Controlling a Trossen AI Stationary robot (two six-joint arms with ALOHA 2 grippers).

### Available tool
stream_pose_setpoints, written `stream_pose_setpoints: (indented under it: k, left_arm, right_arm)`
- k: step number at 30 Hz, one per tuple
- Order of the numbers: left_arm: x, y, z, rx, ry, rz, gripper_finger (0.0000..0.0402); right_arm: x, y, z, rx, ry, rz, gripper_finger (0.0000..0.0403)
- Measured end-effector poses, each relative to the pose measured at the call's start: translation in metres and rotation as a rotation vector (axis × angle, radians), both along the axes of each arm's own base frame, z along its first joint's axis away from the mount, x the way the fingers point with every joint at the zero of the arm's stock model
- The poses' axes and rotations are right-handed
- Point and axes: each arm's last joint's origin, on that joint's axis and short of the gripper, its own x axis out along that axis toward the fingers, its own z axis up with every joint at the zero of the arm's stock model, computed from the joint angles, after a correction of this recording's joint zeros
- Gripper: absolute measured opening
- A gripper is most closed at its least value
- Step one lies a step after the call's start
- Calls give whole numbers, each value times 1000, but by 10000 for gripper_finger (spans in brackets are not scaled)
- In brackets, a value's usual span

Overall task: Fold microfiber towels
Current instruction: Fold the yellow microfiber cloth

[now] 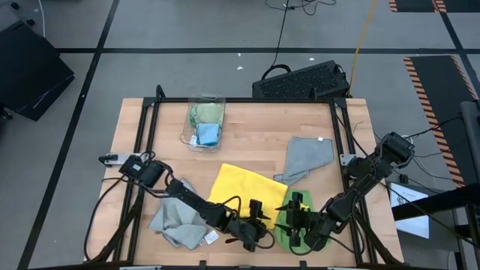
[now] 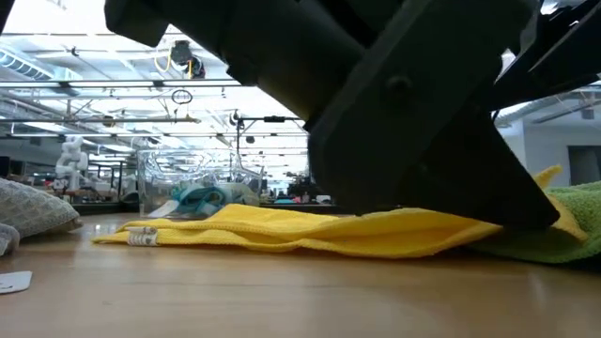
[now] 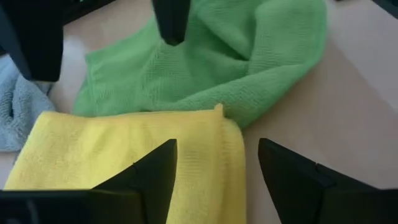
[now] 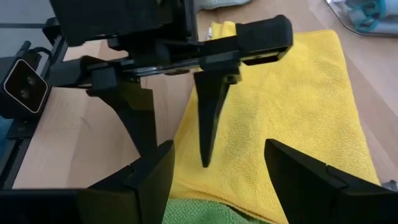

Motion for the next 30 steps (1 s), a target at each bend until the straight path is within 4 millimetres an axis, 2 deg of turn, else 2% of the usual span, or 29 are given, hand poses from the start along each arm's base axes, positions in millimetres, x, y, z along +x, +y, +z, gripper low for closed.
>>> stream_pose_setpoints:
  k: [7, 16, 23, 26, 30]
  left_arm:
    - [-2, -2, -10, 40, 17, 11, 178]
    - [-8, -13, -8, 84, -5, 4, 15]
    - [-12, -16, 12, 55, -39, 60, 7]
    - [-15, -16, 22, 19, -44, 95, 7]
    - [-17, -9, 34, 37, -25, 117, 9]
  right_arm:
    - [0, 0, 0, 2, 0, -1, 240]
    - [-4, 4, 0, -13, 5, 33, 240]
    - [-15, 15, 0, -107, 2, 139, 240]
    - [-10, 18, -3, -131, -24, 154, 243]
    - [1, 20, -12, -176, -49, 185, 268]
